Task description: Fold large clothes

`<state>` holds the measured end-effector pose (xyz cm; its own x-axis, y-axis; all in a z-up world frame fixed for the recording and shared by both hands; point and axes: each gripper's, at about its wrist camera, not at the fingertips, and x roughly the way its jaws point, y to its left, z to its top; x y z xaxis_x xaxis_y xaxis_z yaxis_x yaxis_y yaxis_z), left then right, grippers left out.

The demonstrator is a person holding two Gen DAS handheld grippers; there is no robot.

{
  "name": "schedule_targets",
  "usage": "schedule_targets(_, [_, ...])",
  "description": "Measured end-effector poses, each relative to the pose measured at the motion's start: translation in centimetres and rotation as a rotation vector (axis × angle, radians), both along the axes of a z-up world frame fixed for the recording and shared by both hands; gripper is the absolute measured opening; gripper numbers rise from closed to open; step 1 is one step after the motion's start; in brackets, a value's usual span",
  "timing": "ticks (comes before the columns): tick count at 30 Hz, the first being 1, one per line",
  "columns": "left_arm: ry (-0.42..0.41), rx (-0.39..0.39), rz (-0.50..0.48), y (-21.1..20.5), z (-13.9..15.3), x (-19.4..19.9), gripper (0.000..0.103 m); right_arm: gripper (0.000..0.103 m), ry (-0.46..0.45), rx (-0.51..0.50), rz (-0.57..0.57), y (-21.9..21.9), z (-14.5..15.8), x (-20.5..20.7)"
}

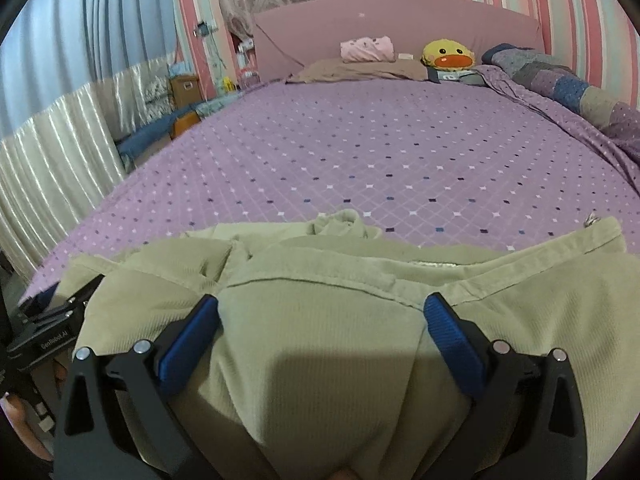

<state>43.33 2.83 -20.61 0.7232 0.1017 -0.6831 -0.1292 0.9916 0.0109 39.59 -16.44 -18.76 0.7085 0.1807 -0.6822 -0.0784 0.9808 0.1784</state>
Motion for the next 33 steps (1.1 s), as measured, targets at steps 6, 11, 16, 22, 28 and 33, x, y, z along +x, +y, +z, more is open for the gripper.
schedule_targets(6, [0.096,0.049,-0.042,-0.2,2.9,-1.3,0.100,0.101,0.052,0.074,0.055,-2.9,2.3,-1.7])
schedule_targets(11, [0.086,0.079,-0.075,0.2,7.0,-5.7,0.100,0.101,0.041,0.056,-0.044,-7.1,5.2,-7.0])
schedule_targets(16, [0.101,0.020,-0.080,1.4,10.0,-10.3,0.100,0.101,0.104,-0.016,-0.152,-11.3,6.5,-12.3])
schedule_targets(22, [0.155,0.037,-0.026,4.7,9.8,-15.0,0.100,0.101,0.171,-0.088,-0.211,-15.1,6.1,-16.8])
schedule_targets(28, [0.252,-0.055,0.024,9.8,6.9,-18.3,0.100,0.101,0.223,0.024,-0.220,-17.8,4.7,-18.1])
schedule_targets(33, [0.288,-0.137,0.003,11.5,4.8,-18.9,0.100,0.101,0.272,0.088,-0.222,-18.4,1.2,-16.2])
